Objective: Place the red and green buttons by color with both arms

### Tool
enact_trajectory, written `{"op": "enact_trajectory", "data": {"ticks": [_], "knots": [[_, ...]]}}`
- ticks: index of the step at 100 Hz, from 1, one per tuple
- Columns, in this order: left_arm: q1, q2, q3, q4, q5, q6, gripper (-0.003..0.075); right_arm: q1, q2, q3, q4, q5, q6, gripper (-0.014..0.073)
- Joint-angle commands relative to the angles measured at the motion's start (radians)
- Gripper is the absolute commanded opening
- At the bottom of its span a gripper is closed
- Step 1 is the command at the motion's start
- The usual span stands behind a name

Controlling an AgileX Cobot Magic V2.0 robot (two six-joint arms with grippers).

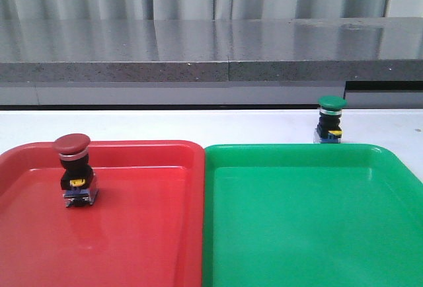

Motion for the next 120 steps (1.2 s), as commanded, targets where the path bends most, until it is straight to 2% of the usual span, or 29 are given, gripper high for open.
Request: {"op": "enact_trajectory", "data": {"ticks": [1, 98, 120], "knots": [[0.003, -0.031, 0.041, -0.001, -0.073, -0.011, -0.0019, -0.004, -0.018, -0.014, -0.008, -0.079, -0.003, -0.0111], [0.003, -0.031, 0.041, -0.001, -0.073, -0.011, -0.0019, -0.004, -0.018, -0.018, -0.008, -0.114, -0.003, -0.0111], [0.003, -0.031, 0.041, -0.001, -0.073, -0.011, -0.0019, -0.004, -0.002, -0.106, -0.007, -0.105, -0.002, -0.0111]]}}
